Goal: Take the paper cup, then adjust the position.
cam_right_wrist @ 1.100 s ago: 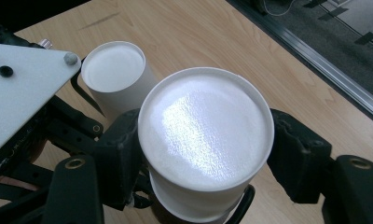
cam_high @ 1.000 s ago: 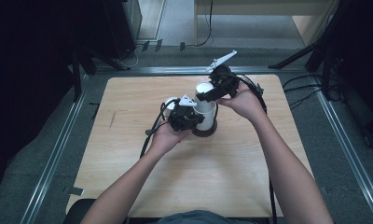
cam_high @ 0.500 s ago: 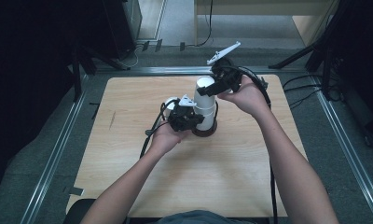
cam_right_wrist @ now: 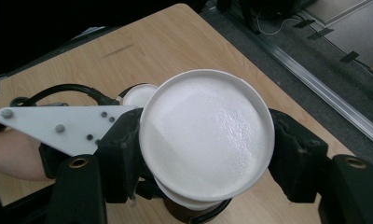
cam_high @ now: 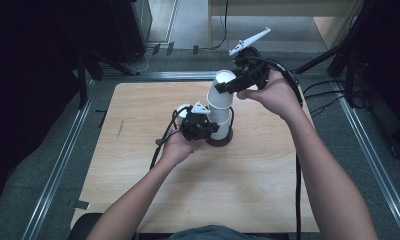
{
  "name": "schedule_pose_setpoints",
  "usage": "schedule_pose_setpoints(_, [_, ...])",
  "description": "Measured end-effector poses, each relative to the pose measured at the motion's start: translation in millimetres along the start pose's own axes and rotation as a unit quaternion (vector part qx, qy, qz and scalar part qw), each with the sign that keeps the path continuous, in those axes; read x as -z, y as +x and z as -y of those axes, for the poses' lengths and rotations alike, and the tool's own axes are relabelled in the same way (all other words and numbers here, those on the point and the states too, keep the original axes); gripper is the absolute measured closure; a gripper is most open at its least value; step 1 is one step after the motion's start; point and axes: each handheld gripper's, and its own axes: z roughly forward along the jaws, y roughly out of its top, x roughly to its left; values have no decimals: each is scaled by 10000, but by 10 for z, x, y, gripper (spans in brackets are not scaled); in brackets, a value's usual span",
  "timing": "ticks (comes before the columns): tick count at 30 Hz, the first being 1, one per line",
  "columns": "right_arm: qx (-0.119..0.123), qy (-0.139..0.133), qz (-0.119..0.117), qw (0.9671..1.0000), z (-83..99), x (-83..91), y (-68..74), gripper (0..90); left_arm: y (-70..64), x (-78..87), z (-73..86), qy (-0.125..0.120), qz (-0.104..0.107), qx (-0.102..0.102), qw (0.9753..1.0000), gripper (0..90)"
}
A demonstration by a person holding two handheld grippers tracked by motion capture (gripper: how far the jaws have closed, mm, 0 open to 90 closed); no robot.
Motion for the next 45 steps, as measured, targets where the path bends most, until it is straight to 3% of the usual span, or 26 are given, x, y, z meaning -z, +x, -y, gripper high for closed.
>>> schedule_pose_setpoints(5, [92, 24, 73, 9999, -18, 153, 58, 340, 0, -3, 2, 8, 13, 12, 10000, 807])
schedule_pose_setpoints(8, [252, 120, 111, 9995, 45, 229, 82, 339, 2, -1, 3, 15, 41, 30, 10000, 801])
schedule_pose_setpoints(12, [243, 125, 95, 9996, 127, 277, 76, 339, 1, 0, 4, 28, 48, 32, 10000, 786])
schedule_pose_setpoints(22, [229, 181, 13, 9996, 543, 353, 66, 338, -5, 1, 8, 91, 248, -37, 9996, 682])
schedule_pose_setpoints(25, [197, 201, -47, 9996, 711, 368, 73, 339, -18, 5, 7, 136, 324, -34, 9994, 618])
schedule_pose_setpoints(30, [153, 177, -99, 9997, 840, 390, 97, 339, -42, 34, 11, 161, 471, -42, 9987, 523])
schedule_pose_setpoints(36, [137, 197, -156, 9996, 1035, 362, 132, 338, -100, 82, 30, 291, 553, -213, 9978, 444])
schedule_pose_setpoints(45, [188, 269, -240, 9992, 1252, 279, 155, 338, -112, 189, 107, 291, 668, -468, 9962, 414])
